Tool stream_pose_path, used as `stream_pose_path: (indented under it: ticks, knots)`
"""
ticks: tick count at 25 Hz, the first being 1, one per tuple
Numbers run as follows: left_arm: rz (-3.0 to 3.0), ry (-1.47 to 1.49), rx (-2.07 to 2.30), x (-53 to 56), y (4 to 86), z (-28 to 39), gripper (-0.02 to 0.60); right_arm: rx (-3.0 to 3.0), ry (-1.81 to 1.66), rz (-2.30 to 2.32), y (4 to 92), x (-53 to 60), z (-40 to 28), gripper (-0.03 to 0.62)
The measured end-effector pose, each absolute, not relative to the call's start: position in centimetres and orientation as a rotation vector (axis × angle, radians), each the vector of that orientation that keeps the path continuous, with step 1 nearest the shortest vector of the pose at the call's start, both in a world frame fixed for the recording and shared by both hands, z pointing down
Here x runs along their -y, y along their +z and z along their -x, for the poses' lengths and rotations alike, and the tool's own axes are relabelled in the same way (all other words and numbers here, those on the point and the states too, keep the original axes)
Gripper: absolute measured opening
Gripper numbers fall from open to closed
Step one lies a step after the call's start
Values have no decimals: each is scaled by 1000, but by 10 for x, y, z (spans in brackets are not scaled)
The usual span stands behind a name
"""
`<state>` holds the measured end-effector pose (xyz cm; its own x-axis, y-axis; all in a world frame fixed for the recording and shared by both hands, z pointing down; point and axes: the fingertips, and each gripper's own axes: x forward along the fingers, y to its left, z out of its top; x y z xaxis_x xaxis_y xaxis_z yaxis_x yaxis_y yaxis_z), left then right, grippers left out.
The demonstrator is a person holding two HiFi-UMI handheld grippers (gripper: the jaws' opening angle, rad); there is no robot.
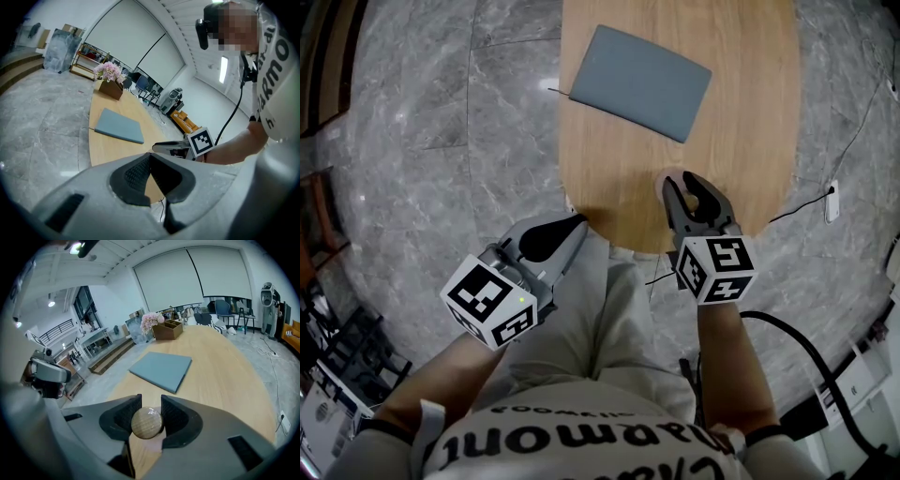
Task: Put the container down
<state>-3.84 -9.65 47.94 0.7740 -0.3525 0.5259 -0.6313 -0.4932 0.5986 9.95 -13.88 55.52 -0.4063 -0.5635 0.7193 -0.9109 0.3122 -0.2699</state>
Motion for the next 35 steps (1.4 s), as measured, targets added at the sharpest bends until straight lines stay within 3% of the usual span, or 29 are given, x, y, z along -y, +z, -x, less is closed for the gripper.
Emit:
stream_pose_path:
  ticks: [35]
  knots:
    - [-2131,394,751,97,479,46,15,2140,789,-1410,558,141,-100,121]
